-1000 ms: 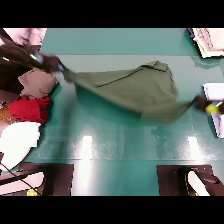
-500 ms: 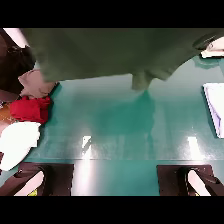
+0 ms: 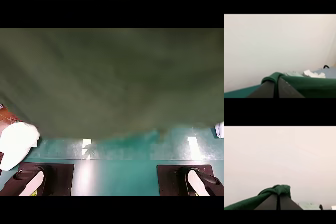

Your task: Fold the shirts.

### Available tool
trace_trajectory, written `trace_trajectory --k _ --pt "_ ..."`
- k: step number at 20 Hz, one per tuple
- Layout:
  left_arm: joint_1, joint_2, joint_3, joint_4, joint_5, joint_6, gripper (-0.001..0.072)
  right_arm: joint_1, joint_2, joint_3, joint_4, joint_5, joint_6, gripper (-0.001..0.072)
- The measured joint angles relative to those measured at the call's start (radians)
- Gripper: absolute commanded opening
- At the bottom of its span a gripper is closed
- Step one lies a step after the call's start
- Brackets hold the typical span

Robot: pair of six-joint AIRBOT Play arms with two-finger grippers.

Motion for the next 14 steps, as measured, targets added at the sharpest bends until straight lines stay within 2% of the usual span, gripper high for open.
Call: trace_trajectory --k 4,8,11,14 --pt "0.000 -0.107 -0.158 0.005 -0.117 -0.035 0.0025 0.003 -0.172 0.026 -0.013 0.241 0.029 0.0010" --pt "-0.007 -0.290 -0.335 0.023 -0.214 -0.047 0.0025 0.042 -0.396 -0.063 -0.026 0.454 0.046 0.0010" --pt "-0.028 -0.464 -0.420 0.059 -0.225 -0.044 0.0026 0.085 -0.558 -0.167 -0.033 0.483 0.048 0.0010" --pt "-0.044 -0.629 -0.453 0.064 -0.140 -0.006 0.0025 0.115 -0.706 -0.236 -0.035 0.399 0.048 0.0010"
